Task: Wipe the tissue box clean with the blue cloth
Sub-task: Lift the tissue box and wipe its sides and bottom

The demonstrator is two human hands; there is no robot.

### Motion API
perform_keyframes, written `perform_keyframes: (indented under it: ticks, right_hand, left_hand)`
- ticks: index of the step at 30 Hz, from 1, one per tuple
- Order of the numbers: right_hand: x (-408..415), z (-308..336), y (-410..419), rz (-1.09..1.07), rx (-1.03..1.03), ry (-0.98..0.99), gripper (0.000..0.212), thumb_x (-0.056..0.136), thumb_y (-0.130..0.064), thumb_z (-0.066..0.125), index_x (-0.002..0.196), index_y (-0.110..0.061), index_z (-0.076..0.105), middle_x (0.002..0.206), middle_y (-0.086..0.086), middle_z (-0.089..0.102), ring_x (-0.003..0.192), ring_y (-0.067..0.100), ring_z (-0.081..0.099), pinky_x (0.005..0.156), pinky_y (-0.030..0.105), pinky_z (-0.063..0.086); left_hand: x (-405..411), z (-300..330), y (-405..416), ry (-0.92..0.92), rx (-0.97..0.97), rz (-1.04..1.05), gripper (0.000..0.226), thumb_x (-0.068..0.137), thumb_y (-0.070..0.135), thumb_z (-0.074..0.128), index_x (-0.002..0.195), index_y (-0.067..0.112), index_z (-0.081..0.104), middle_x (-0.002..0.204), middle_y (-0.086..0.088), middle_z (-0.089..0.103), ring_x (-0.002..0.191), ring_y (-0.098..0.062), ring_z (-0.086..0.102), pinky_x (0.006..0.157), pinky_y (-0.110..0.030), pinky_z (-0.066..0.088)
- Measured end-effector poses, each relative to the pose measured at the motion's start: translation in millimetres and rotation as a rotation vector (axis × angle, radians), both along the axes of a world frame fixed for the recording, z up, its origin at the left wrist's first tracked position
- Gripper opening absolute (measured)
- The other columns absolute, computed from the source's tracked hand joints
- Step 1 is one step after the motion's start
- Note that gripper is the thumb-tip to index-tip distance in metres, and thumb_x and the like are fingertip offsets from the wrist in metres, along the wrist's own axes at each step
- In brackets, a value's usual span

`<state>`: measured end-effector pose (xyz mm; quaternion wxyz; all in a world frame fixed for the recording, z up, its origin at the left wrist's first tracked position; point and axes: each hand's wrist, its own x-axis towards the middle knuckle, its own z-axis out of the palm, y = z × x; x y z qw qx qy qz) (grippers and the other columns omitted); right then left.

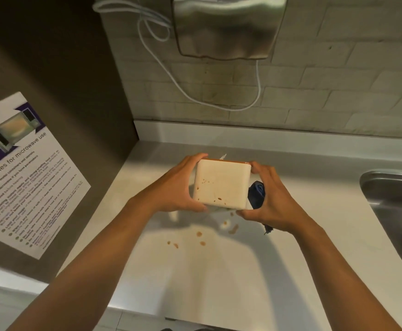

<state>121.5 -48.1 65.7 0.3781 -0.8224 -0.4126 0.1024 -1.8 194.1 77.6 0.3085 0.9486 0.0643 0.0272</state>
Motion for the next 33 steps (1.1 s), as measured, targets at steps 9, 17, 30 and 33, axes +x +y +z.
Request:
perform_keyframes:
  ticks: [9, 17, 30, 33]
  right_hand:
    - [-7.5, -13.0, -15.3, -0.291, 0.204, 0.170, 0.069, 0.080, -0.011, 0.070, 0.134, -0.032, 0.031, 0.107, -0.007, 0.049, 0.090, 0.009, 0.058, 0.063, 0.008, 0.044]
    - [-38.3, -6.8, -1.4, -0.506, 0.521, 0.008, 0.033, 0.088, -0.011, 0.065, 0.119, -0.022, 0.062, 0.092, -0.001, 0.067, 0.070, 0.018, 0.066, 0.057, 0.016, 0.052]
    - [-58.8, -36.5, 9.2, -0.251, 0.201, -0.510, 0.060, 0.066, 0.017, 0.076, 0.123, -0.001, 0.063, 0.132, 0.016, 0.057, 0.123, 0.031, 0.054, 0.099, 0.042, 0.047]
    - [-40.5, -26.5, 8.4, -0.315, 0.214, -0.504, 0.061, 0.065, 0.021, 0.070, 0.121, -0.002, 0.065, 0.128, 0.014, 0.061, 0.122, 0.028, 0.056, 0.103, 0.033, 0.041]
  left_hand:
    - [10.5, -13.9, -11.9, -0.177, -0.011, 0.088, 0.103, 0.056, 0.047, 0.094, 0.137, 0.045, 0.031, 0.130, 0.025, 0.039, 0.120, 0.006, 0.042, 0.095, -0.031, 0.051]
    - [12.2, -32.1, -23.4, -0.191, -0.093, 0.174, 0.128, 0.057, 0.049, 0.095, 0.152, 0.041, 0.010, 0.142, 0.022, 0.030, 0.122, 0.009, 0.035, 0.095, -0.017, 0.037]
    - [18.2, -36.6, -17.3, -0.275, -0.121, 0.170, 0.105, 0.053, 0.057, 0.092, 0.136, 0.040, 0.031, 0.134, 0.017, 0.047, 0.117, -0.004, 0.050, 0.090, -0.023, 0.049]
    - [20.2, -36.1, -18.9, -0.276, -0.109, 0.188, 0.107, 0.051, 0.058, 0.092, 0.136, 0.041, 0.029, 0.133, 0.017, 0.045, 0.116, -0.004, 0.048, 0.090, -0.023, 0.048]
